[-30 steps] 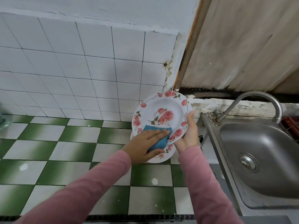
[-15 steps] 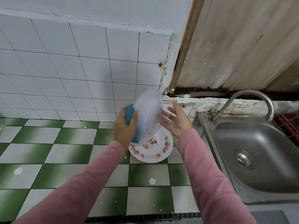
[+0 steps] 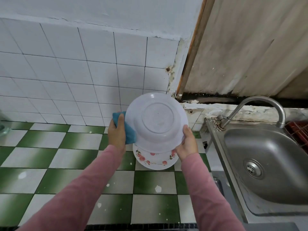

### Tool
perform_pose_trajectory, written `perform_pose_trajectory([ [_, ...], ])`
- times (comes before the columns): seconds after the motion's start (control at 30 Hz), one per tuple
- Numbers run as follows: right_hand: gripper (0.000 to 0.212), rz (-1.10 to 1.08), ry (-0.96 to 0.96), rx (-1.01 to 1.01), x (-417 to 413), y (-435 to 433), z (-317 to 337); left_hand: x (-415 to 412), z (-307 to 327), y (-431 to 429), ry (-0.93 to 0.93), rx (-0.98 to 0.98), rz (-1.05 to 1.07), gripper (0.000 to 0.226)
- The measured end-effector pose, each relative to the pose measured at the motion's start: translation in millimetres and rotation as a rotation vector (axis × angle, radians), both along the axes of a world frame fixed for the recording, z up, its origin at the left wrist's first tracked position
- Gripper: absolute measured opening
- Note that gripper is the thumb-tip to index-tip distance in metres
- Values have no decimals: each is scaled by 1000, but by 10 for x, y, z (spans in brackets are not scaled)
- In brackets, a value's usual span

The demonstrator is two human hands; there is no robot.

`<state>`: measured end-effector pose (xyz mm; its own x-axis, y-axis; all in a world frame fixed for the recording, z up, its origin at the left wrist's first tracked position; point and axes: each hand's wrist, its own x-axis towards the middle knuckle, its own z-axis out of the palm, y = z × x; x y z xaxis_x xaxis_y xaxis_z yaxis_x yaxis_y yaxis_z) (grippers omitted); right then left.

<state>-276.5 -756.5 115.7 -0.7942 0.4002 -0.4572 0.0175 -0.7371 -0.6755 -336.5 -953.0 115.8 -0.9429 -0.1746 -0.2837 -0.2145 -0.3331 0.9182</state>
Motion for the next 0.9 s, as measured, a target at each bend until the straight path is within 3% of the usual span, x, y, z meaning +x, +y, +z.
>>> perform_pose_trajectory([
  [0.13,36,25,44,158,61,2,169,71,60,39,92,-95,63,47],
  [0.3,29,73,55,351,77,-356,420,341,277,426,387,-179,-224,49],
  [0.43,29,129,89,367,137,-556,556,469,185,738,629,-567,-337,58],
  [0.53,31,112,105,367,170,-547,549,288,216,728,620,-687,-352,57],
  [0.7,33,108,91,337,199,-567,515,121,344,711,432,-654,-289,47],
  [0.83,35,87,76,340,161,-544,492,401,137,717,777,-911,-385,57],
  [0.9,36,98,55,311,180,-560,474,300,90,672,764,-925,-455,59],
])
